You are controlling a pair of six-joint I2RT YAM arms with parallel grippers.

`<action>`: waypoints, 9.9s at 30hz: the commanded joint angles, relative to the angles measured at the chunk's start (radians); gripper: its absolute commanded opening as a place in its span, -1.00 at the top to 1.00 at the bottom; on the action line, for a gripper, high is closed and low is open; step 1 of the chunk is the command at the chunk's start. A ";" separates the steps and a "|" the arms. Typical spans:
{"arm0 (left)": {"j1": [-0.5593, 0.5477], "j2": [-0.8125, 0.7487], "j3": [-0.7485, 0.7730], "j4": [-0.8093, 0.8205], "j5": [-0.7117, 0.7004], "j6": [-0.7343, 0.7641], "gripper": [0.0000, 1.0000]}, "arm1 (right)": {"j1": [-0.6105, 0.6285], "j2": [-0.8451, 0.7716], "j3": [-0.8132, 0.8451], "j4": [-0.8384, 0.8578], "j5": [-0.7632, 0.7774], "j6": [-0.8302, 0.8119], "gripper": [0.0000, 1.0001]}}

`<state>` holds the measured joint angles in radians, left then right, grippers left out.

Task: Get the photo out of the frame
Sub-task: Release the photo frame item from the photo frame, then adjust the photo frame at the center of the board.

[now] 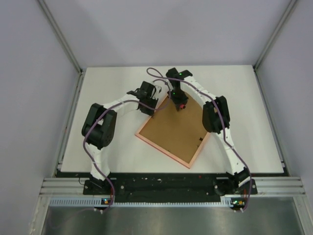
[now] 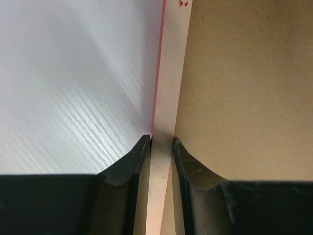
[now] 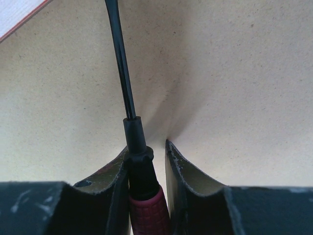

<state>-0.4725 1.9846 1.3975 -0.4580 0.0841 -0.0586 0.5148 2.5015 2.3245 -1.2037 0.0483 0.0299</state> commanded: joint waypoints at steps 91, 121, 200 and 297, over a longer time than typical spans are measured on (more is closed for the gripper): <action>-0.018 0.312 0.455 -0.182 0.247 0.347 0.43 | -0.291 0.043 0.197 -0.140 -0.470 -0.768 1.00; -0.067 0.333 0.575 -0.372 0.405 0.767 1.00 | -0.216 0.053 0.148 -0.301 -0.510 -1.015 1.00; -0.132 0.329 0.592 -0.277 0.158 0.836 1.00 | -0.254 -0.415 -0.551 0.324 -0.085 -1.326 1.00; 0.064 0.134 0.489 -0.393 0.108 0.378 -0.38 | -0.349 -0.977 -1.010 0.004 -0.567 -0.984 1.00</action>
<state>-0.4507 2.1876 1.9121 -0.8131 0.1928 0.3603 0.1295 1.5646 1.3285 -1.1896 -0.4034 -0.9157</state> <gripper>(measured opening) 0.688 0.252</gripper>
